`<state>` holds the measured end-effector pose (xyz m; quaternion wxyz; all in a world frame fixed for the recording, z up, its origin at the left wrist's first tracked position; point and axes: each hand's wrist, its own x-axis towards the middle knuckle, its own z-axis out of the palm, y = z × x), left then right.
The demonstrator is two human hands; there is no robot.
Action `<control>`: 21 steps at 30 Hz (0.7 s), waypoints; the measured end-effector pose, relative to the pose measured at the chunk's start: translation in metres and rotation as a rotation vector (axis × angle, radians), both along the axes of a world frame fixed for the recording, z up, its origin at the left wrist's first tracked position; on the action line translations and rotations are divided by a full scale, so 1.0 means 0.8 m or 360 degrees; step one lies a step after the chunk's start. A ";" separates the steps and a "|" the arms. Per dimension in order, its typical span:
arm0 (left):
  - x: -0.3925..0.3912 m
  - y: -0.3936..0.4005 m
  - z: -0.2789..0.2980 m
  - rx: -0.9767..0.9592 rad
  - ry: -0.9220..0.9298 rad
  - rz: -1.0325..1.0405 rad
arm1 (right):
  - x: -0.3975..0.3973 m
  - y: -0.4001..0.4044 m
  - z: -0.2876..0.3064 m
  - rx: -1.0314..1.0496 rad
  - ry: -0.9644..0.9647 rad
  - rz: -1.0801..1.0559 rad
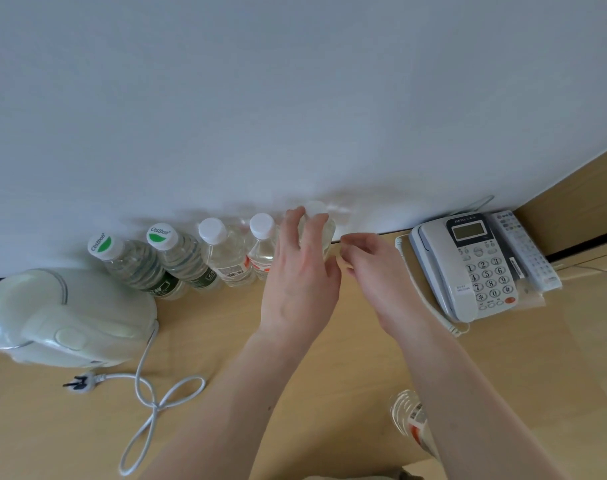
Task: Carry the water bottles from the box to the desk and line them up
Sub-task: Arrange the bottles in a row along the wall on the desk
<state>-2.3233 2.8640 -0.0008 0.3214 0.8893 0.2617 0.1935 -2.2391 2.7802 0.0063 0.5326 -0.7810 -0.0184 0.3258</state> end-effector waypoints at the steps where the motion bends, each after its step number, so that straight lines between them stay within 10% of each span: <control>1: -0.004 -0.001 0.000 0.0004 -0.0019 0.0000 | -0.003 -0.003 0.001 -0.0002 -0.0008 0.0000; 21: -0.092 -0.029 0.001 -0.0920 0.0103 -0.0091 | -0.091 -0.081 0.021 -0.0031 -0.0078 -0.0092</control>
